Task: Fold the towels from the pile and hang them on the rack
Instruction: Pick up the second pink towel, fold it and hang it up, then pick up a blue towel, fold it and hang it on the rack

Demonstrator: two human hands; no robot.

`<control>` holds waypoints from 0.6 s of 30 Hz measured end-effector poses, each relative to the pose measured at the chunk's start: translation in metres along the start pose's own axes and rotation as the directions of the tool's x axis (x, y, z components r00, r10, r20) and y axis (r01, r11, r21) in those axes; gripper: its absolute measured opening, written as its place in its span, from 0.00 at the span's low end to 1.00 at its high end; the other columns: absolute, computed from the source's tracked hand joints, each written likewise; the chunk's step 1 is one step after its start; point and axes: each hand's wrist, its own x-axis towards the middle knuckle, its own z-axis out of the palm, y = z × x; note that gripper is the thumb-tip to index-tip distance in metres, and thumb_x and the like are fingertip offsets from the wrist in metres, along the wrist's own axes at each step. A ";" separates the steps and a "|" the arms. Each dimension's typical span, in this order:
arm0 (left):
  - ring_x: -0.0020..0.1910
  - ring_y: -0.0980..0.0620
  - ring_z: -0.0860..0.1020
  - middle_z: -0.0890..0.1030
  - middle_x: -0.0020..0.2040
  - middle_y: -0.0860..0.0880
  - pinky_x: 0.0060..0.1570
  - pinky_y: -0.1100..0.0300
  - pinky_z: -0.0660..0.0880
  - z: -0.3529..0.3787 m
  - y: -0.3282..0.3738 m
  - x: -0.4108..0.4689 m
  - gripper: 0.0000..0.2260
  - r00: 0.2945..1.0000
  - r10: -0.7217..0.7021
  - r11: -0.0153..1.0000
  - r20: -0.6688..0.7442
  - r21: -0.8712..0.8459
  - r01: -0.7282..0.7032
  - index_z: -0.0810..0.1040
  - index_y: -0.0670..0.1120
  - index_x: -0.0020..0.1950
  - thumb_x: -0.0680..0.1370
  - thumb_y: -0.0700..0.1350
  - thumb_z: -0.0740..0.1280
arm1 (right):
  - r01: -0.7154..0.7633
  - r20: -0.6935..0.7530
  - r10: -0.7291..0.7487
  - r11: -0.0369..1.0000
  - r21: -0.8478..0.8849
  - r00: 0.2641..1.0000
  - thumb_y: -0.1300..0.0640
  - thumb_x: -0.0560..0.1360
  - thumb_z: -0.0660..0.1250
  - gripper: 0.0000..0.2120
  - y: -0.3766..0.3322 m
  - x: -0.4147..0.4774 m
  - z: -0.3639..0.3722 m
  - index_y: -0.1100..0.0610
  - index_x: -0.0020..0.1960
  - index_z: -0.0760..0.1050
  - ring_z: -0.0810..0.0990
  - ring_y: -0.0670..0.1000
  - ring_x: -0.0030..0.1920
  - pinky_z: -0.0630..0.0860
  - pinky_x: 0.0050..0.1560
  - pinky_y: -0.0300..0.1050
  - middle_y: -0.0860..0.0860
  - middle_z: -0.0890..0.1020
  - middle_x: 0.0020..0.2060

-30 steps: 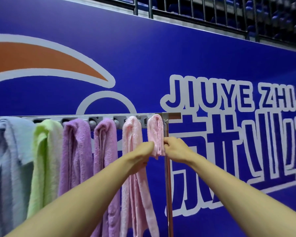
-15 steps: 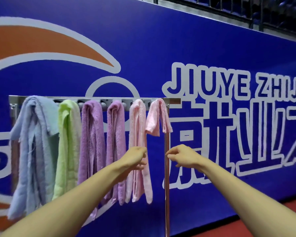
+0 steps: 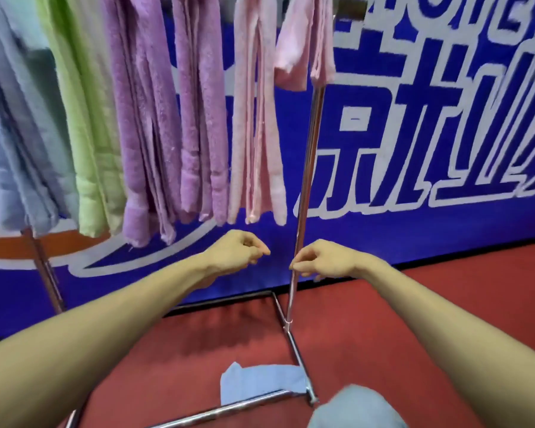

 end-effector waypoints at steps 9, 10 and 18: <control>0.42 0.52 0.77 0.81 0.44 0.48 0.48 0.59 0.73 0.096 -0.114 0.063 0.11 0.980 -0.150 0.985 0.133 0.104 0.136 0.79 0.51 0.39 0.77 0.38 0.64 | -0.173 0.165 0.156 0.980 0.097 0.974 0.58 0.78 0.64 0.09 0.137 0.070 0.098 0.59 0.55 0.79 0.77 0.48 0.44 0.78 0.46 0.47 0.49 0.79 0.40; 0.42 0.53 0.77 0.82 0.45 0.49 0.48 0.59 0.74 0.106 -0.124 0.068 0.11 0.979 -0.151 0.983 0.139 0.124 0.135 0.79 0.52 0.39 0.77 0.38 0.64 | -0.186 0.170 0.167 0.977 0.101 0.971 0.58 0.77 0.64 0.09 0.150 0.076 0.109 0.58 0.55 0.79 0.77 0.49 0.44 0.78 0.46 0.47 0.48 0.78 0.39; 0.42 0.51 0.78 0.84 0.48 0.42 0.53 0.51 0.76 0.177 -0.208 0.100 0.13 0.948 -0.250 0.961 0.196 0.166 0.219 0.79 0.54 0.38 0.76 0.38 0.64 | -0.230 0.250 0.229 0.973 -0.027 0.941 0.58 0.76 0.62 0.08 0.239 0.113 0.211 0.54 0.50 0.80 0.78 0.51 0.49 0.68 0.48 0.37 0.52 0.83 0.50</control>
